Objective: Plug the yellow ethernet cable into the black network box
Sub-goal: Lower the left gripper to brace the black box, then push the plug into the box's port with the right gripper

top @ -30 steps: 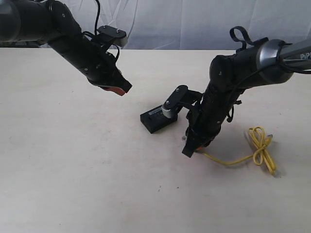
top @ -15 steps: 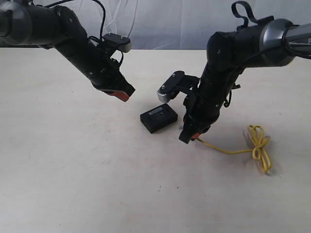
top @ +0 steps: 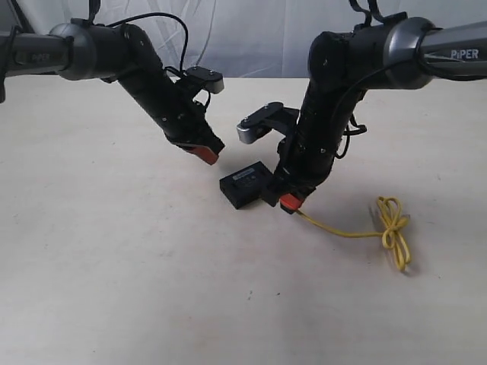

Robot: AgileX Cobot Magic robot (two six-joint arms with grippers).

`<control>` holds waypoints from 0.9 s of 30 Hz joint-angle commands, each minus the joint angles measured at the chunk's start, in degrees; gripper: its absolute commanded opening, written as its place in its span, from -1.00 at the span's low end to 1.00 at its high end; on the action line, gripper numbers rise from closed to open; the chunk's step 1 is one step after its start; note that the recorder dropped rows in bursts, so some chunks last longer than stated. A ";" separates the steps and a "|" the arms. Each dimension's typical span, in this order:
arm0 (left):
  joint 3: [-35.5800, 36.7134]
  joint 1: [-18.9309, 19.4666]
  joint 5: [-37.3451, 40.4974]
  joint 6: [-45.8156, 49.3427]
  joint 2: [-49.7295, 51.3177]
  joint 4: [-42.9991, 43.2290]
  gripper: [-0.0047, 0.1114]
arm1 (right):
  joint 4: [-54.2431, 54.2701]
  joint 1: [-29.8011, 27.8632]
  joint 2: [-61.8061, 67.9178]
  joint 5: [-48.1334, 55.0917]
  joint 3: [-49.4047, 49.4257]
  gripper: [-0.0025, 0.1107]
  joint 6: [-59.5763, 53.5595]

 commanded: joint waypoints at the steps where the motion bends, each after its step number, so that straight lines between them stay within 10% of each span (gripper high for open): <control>1: -2.65 0.02 0.74 2.15 2.15 -3.70 -0.92 | 0.32 -0.01 1.92 2.22 -2.81 -0.97 1.00; 27: -3.15 0.02 1.74 9.07 5.84 -13.36 -0.92 | -0.55 -0.01 5.82 -5.01 -4.42 -0.97 2.65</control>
